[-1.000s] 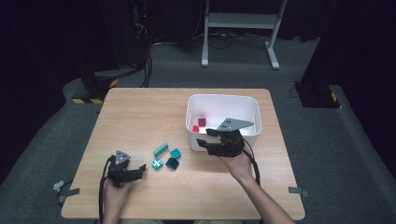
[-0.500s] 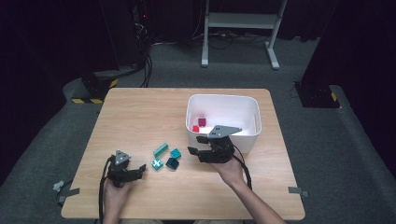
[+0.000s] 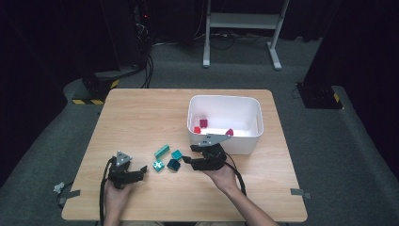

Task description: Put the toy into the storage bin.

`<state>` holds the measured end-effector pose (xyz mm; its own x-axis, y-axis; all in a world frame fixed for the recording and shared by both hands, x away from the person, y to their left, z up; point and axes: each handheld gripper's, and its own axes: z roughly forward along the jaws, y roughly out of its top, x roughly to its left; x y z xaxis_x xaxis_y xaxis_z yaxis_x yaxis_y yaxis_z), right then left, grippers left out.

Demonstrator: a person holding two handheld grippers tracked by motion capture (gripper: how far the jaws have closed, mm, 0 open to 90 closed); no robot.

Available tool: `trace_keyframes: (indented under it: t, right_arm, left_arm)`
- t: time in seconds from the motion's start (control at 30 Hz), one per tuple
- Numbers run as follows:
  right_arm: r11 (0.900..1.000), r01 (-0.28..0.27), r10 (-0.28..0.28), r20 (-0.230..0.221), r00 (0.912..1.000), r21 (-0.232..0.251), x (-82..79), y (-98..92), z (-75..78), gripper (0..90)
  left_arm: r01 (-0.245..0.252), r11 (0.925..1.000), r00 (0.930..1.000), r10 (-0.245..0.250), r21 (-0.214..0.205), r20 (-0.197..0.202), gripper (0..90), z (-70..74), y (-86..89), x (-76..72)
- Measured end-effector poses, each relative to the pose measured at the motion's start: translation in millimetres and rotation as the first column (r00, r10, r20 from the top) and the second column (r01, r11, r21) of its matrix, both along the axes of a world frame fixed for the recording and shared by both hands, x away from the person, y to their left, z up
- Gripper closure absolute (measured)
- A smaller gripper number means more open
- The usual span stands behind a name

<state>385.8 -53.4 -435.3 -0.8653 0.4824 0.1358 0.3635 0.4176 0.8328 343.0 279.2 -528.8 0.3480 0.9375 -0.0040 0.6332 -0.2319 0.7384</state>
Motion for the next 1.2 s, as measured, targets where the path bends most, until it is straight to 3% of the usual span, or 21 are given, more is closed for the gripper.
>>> trace_keyframes:
  t: [1.2]
  right_arm:
    - [0.9937, -0.027, 0.019, -0.078, 0.9968, -0.109, 7.5, 44.4, -56.9, 43.0]
  left_arm:
    - [-0.001, 1.0000, 1.0000, 0.001, -0.002, 0.000, 18.7, 0.0, 0.0, -0.1]
